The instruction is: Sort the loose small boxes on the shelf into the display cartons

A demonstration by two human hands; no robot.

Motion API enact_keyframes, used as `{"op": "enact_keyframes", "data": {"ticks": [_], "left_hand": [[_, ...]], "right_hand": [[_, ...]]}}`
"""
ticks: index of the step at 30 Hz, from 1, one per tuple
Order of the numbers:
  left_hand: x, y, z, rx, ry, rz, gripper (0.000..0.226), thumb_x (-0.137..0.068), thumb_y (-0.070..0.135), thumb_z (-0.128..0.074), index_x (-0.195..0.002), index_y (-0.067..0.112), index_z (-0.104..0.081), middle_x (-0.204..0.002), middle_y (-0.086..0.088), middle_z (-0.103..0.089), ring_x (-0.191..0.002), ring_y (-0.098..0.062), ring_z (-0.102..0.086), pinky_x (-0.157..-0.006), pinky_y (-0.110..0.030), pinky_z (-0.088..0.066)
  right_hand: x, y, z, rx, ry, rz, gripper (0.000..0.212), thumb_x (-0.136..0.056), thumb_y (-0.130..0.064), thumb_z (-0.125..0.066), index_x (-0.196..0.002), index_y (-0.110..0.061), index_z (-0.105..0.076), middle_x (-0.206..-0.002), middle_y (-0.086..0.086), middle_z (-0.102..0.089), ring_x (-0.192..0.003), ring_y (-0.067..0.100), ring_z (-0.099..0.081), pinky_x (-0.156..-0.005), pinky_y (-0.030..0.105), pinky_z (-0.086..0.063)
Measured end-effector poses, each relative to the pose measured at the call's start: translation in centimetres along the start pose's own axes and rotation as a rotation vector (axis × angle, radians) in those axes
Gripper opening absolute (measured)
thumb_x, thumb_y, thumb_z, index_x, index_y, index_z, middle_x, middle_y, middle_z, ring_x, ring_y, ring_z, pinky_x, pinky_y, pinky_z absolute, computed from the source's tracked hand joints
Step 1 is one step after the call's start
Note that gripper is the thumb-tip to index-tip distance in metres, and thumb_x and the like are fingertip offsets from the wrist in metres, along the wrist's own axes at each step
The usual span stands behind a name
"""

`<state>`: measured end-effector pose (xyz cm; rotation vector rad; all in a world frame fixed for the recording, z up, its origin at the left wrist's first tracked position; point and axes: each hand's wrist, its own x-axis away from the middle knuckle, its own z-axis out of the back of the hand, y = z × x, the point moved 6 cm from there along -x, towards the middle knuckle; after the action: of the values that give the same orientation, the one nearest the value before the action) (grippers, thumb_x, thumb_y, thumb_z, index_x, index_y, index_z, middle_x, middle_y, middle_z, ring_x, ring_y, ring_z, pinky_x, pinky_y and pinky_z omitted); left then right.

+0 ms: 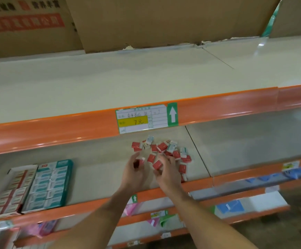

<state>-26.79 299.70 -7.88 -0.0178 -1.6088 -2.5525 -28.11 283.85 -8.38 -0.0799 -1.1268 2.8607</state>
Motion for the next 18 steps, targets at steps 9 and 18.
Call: {"op": "enact_keyframes", "data": {"ticks": [9, 18], "left_hand": [[1.5, -1.5, 1.5, 0.140, 0.041, 0.011, 0.026, -0.084, 0.000, -0.065, -0.104, 0.015, -0.057, -0.093, 0.001, -0.067, -0.086, -0.013, -0.065, -0.082, -0.036, -0.055], [3.1, -3.1, 3.6, -0.047, 0.063, -0.032, 0.030, -0.085, 0.002, -0.065, -0.108, 0.020, -0.056, -0.097, -0.002, -0.060, -0.079, -0.009, -0.054, -0.067, -0.012, -0.044]], "right_hand": [[0.1, -1.5, -0.4, 0.000, 0.052, 0.010, 0.031, -0.081, -0.009, -0.076, -0.102, -0.024, -0.058, -0.108, -0.009, -0.049, -0.093, 0.007, -0.050, -0.068, 0.006, -0.038], [0.7, -1.4, -3.4, -0.003, -0.154, -0.004, 0.054, -0.078, -0.047, -0.076, -0.126, -0.029, -0.059, -0.112, -0.010, -0.054, -0.099, 0.009, -0.057, -0.082, 0.024, -0.046]]}}
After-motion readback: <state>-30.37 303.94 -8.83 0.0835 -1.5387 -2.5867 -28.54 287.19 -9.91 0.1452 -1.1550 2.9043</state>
